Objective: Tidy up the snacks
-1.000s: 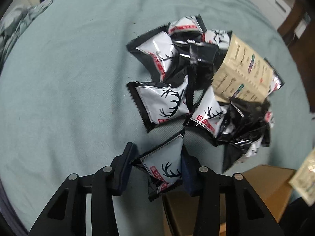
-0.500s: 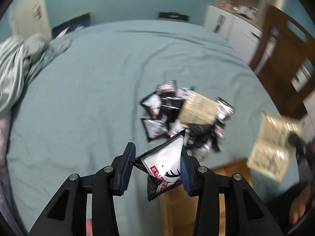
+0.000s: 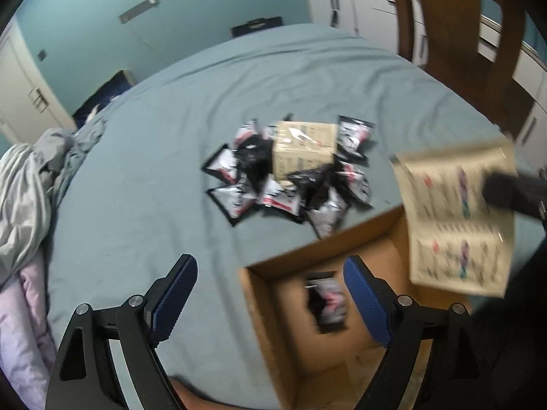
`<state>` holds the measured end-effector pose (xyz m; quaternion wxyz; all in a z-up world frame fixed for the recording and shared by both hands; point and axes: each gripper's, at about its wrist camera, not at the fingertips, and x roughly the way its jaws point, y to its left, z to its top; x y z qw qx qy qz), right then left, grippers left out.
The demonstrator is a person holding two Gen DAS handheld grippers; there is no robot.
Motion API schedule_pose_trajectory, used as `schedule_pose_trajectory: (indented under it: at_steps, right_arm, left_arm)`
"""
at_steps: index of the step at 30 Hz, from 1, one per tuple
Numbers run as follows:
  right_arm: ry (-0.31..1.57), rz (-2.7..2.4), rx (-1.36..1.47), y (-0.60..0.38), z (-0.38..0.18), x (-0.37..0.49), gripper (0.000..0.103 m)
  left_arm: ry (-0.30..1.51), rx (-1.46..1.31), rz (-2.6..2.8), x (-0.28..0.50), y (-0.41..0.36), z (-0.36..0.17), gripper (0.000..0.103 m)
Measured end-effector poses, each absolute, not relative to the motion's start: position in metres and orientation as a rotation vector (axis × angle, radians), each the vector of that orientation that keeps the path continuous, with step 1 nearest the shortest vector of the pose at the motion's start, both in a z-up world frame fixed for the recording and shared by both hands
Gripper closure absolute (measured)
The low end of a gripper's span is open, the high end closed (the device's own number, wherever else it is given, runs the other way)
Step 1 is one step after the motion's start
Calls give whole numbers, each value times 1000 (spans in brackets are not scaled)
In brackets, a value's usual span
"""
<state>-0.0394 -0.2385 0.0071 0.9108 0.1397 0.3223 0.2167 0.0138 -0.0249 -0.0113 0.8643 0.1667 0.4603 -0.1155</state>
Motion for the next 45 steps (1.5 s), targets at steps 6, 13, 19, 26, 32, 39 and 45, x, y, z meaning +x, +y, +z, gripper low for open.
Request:
schedule_pose_trajectory:
  at_steps: [6,13,19,26,32,39,45]
  right_arm:
    - [716,457,212,-222,6,-39,101]
    - [770,458,162,-206,6,-30,98]
    - [735,269,140,-213,10,-26,32]
    - [720,-7,68,-228,27,-19,31]
    - [830,33,197,-243,15,1,31]
    - [931,50,149,-243,9,35,31]
    - [1027,105,199,-245,-14,85,31]
  left_arm:
    - [964,320,-108,25,-1,-13,14]
    - [962,302,-90,27,5,-14,14]
    - [959,343,-75,27,0,-16,14]
    - [971,329,-65,31,2,-16,14]
    - [984,306,-57,35,4,-17,14]
    - [1002,293,-63,38,2,-19,14]
    - [1044,262,-97,46,0,-22,14]
